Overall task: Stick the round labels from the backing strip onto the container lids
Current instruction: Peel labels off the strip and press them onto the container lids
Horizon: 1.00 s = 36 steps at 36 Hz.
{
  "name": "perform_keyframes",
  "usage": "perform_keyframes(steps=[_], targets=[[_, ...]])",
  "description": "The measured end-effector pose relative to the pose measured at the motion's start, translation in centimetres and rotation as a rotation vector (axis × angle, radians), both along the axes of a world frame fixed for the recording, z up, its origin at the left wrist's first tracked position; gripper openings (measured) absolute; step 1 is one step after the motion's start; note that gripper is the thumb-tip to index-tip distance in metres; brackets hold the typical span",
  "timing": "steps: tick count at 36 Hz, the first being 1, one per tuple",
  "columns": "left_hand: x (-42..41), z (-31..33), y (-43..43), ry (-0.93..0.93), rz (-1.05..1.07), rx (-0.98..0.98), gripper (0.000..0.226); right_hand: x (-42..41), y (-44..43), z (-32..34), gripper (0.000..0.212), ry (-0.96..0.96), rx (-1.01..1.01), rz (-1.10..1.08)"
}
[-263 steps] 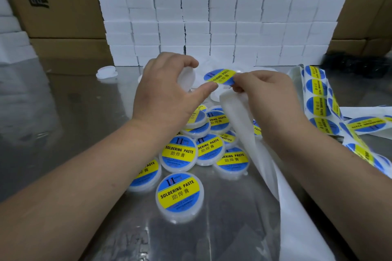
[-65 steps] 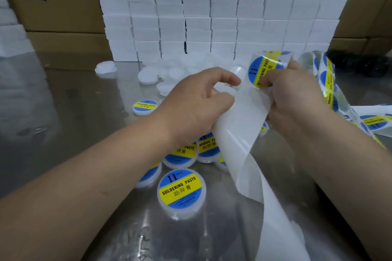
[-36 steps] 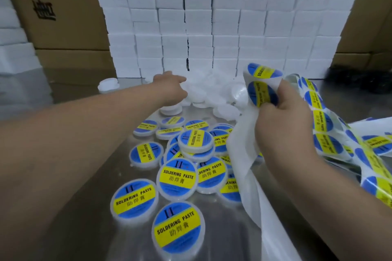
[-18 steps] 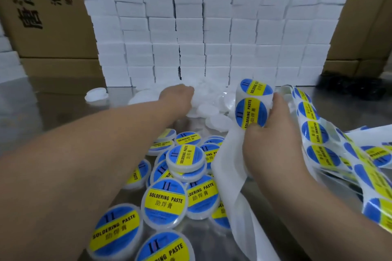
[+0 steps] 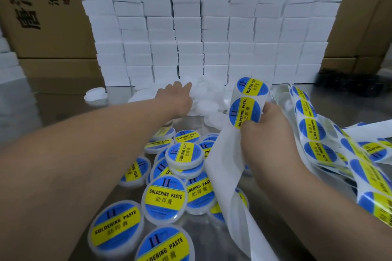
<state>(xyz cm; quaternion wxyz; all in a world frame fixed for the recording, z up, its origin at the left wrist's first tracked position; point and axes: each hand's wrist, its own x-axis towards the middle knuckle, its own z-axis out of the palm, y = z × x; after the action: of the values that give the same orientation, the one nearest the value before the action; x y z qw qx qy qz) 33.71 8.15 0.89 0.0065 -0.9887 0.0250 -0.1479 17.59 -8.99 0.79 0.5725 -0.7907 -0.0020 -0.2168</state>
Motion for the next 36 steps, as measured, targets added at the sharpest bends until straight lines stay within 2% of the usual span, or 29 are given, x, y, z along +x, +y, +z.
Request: perform_keyframes(steps=[6,8,11,14,15,17,19,23,26,28,32,36], targets=[[-1.4,1.0,0.1,-0.055,-0.053,-0.447,0.055,0.0,0.0,-0.1,0.012,-0.044,-0.031,0.015],[-2.6,1.7,-0.5,-0.106,-0.056,-0.610,0.043,-0.2,0.2,0.0,0.015,-0.083,-0.017,0.065],[-5.3,3.1,-1.8,-0.217,-0.108,-0.838,0.008,-0.4,0.3,0.1,0.013,-0.097,0.037,0.126],[-8.1,4.9,-2.7,-0.270,-0.167,-1.003,0.023,-0.9,0.5,0.4,0.011,-0.090,0.119,0.205],[-9.2,5.5,-2.9,-0.268,-0.182,-1.093,0.022,-1.1,0.6,0.5,0.012,-0.092,0.150,0.244],[-11.5,5.8,-3.3,-0.251,-0.216,-1.221,0.017,-1.5,0.8,0.7,0.028,-0.099,0.182,0.329],[-13.6,5.4,-3.6,-0.258,-0.240,-1.185,0.021,-1.7,0.9,0.8,0.038,-0.116,0.177,0.416],[-17.3,4.1,-3.5,-0.325,-0.274,-1.039,0.026,-1.7,0.8,0.9,0.032,-0.107,0.122,0.507],[-18.8,2.7,-3.4,-0.362,-0.268,-0.895,0.018,-1.5,0.8,0.7,0.041,-0.107,0.107,0.551],[-19.3,2.1,-3.4,-0.372,-0.276,-0.806,0.014,-1.6,0.9,0.6,0.041,-0.139,0.072,0.533],[-19.4,1.4,-3.0,-0.385,-0.290,-0.704,0.028,-1.2,0.8,0.2,0.034,-0.167,0.082,0.422],[-19.6,1.4,-2.6,-0.418,-0.310,-0.635,0.031,-1.0,0.8,0.1,0.024,-0.169,0.044,0.339]])
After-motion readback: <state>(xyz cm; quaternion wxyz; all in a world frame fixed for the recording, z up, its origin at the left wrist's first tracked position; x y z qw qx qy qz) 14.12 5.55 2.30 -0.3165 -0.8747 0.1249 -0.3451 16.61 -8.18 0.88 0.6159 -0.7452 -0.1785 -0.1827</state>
